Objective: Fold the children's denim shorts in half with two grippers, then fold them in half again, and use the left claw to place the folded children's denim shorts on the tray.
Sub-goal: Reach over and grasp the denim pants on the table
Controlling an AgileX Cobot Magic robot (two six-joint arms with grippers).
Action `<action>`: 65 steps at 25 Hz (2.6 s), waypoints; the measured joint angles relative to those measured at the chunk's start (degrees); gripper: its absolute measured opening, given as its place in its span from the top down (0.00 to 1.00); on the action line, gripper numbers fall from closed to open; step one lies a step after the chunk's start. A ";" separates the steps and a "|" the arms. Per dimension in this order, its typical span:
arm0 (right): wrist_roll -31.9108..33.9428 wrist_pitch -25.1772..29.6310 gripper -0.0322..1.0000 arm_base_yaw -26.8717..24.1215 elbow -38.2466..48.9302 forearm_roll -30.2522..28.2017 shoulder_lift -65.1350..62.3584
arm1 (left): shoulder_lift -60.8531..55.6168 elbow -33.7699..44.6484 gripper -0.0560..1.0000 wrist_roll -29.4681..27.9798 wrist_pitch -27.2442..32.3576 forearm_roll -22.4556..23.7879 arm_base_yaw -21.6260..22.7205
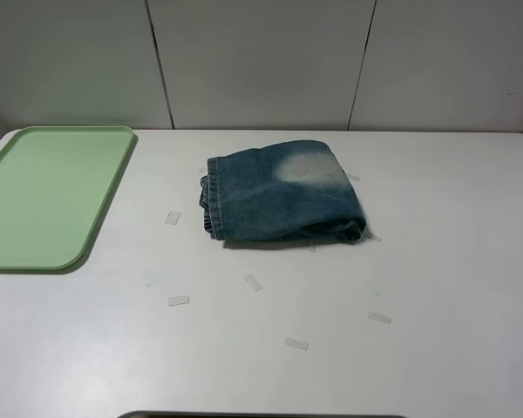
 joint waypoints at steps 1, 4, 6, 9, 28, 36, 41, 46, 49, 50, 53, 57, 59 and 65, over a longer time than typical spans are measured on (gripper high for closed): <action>0.00 0.00 0.30 0.00 0.00 0.00 0.00 | 0.00 0.00 0.14 0.00 0.00 0.00 0.00; 0.00 0.00 0.30 0.00 0.00 0.00 0.00 | 0.00 0.00 0.15 0.00 0.00 0.00 0.00; 0.00 0.00 0.30 0.00 0.00 0.00 0.00 | 0.00 0.00 0.15 0.00 0.00 0.00 0.00; 0.00 0.00 0.30 0.00 0.00 0.00 0.00 | 0.00 0.00 0.15 0.00 0.00 0.00 0.00; 0.00 -0.01 0.30 0.00 0.00 0.00 0.00 | 0.25 -0.51 0.15 -4.14 -3.36 -11.56 0.00; 0.00 -0.01 0.30 0.00 0.00 0.00 0.00 | 19.49 -0.53 0.15 1.75 -18.37 -32.62 0.00; 0.00 -0.01 0.30 0.00 0.00 0.00 0.00 | 39.99 -0.53 0.15 18.42 -24.77 -51.37 0.00; 0.00 -0.01 0.30 0.00 0.00 0.00 0.00 | 57.13 -0.65 0.15 36.09 -26.88 -71.36 0.00; 0.00 -0.01 0.30 0.00 0.00 0.00 0.00 | 65.80 -0.65 0.15 44.79 -28.44 -79.51 0.00; 0.00 -0.01 0.30 0.00 0.00 0.00 0.00 | 68.57 -0.73 0.15 47.37 -29.22 -81.59 0.00; 0.00 -0.01 0.30 0.00 0.00 0.01 0.00 | 75.50 -1.85 0.15 52.16 -31.41 -85.42 0.00; 0.00 -0.01 0.30 0.00 0.00 0.01 0.00 | 82.95 -4.75 0.15 54.22 -34.46 -86.49 0.00; 0.00 -0.01 0.30 0.00 0.00 0.01 0.00 | 86.08 -6.56 0.15 54.50 -36.28 -86.59 0.00; 0.00 -0.01 0.30 0.00 0.00 0.01 0.00 | 93.47 -12.26 0.15 54.95 -40.06 -86.74 0.00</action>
